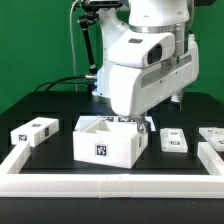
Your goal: Assemble cabinet
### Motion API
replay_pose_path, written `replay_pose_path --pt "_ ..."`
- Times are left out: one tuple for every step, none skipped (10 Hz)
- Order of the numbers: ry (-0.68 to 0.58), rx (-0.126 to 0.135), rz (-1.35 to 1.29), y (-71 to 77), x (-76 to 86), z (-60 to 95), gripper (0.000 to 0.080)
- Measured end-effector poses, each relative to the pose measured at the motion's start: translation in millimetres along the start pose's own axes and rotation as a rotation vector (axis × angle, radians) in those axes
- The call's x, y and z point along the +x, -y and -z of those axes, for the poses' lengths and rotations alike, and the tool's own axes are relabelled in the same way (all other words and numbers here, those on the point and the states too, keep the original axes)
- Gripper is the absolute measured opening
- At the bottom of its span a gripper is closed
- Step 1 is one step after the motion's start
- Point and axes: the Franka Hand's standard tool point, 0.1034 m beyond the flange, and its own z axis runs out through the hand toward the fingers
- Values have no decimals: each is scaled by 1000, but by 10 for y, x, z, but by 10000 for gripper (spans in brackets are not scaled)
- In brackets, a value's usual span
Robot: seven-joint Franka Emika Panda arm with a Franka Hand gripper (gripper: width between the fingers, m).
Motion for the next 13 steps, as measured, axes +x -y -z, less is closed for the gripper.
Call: replay_pose_path --pt "-1 0 0 -11 9 1 798" --pt "-1 0 0 -13 11 2 798" --pt "0 -1 1 -14 10 2 798" --pt "0 -1 1 -14 9 1 798" --pt "0 -1 1 -14 9 0 798" --pt "-17 -27 34 -21 1 2 798" --pt "-47 -72 88 44 -93 -10 798" --pt "-73 -121 157 126 -226 -39 798" --pt "-92 -166 219 195 -355 -80 798" --pt "-96 -201 277 259 -438 -135 798" --pt "-91 -194 263 326 -497 -184 798" --pt "-91 -169 222 321 -516 -178 798" --pt "-93 -175 226 310 -506 -169 798"
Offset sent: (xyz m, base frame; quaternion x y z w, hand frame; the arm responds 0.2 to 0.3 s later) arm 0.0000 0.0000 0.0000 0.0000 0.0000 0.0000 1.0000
